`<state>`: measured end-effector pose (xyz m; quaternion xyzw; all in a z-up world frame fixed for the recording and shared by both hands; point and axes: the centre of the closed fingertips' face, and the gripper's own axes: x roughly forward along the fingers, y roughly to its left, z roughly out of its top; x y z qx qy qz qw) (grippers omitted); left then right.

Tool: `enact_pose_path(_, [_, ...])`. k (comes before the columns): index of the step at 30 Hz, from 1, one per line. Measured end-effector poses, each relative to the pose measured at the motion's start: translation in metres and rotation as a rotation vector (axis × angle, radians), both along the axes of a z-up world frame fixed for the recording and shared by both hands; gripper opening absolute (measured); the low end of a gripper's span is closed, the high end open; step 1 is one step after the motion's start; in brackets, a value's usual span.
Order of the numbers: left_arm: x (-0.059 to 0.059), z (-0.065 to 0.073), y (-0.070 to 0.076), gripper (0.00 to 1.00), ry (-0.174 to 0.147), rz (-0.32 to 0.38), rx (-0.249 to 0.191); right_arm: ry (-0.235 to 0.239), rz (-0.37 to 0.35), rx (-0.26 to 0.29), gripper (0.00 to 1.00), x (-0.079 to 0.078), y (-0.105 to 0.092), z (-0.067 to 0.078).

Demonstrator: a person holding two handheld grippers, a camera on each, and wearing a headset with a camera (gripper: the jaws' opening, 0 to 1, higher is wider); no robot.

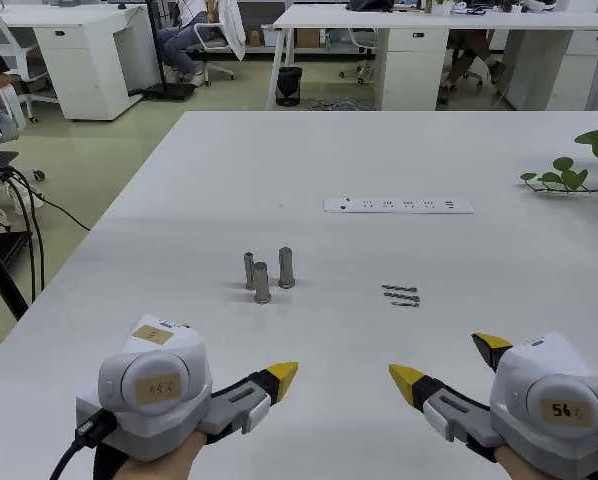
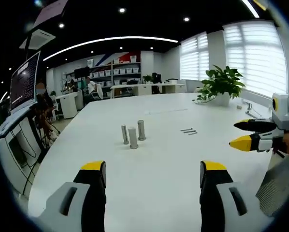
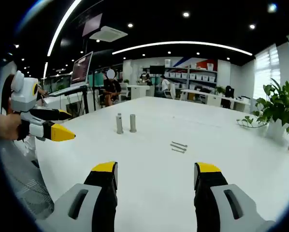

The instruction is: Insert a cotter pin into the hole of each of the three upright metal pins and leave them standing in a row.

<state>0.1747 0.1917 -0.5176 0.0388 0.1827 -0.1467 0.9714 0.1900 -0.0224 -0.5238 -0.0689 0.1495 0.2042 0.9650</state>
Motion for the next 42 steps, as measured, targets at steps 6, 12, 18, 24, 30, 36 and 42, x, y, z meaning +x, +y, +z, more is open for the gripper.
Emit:
enact_pose_path(6, [0.0, 0.0003, 0.0, 0.76, -0.003, 0.0, 0.001, -0.005, 0.003, 0.007, 0.6, 0.0002, 0.001, 0.0014])
enact_pose_path(12, [-0.0003, 0.0007, 0.0001, 0.76, -0.005, 0.0, 0.002, -0.011, 0.006, 0.012, 0.6, 0.0001, 0.0021, 0.0026])
enact_pose_path(18, [-0.0002, 0.0021, -0.0002, 0.76, -0.013, -0.001, 0.001, -0.016, 0.01, 0.01, 0.6, 0.0001, 0.0029, 0.0034])
enact_pose_path(24, [-0.0009, 0.002, -0.0008, 0.77, -0.011, -0.003, 0.001, -0.014, 0.012, 0.012, 0.6, -0.0003, 0.0034, 0.0034])
enact_pose_path(30, [-0.0004, 0.0025, 0.0013, 0.79, -0.013, 0.006, 0.007, -0.014, 0.005, 0.016, 0.62, 0.0, 0.0019, 0.0039])
enact_pose_path(36, [-0.0002, 0.003, 0.0012, 0.8, -0.014, 0.006, 0.006, -0.017, 0.009, 0.019, 0.65, 0.0, 0.0034, 0.0038])
enact_pose_path(42, [-0.0004, 0.0049, 0.0003, 0.83, -0.021, 0.002, 0.005, -0.015, 0.013, 0.027, 0.69, -0.0003, 0.0046, 0.0041])
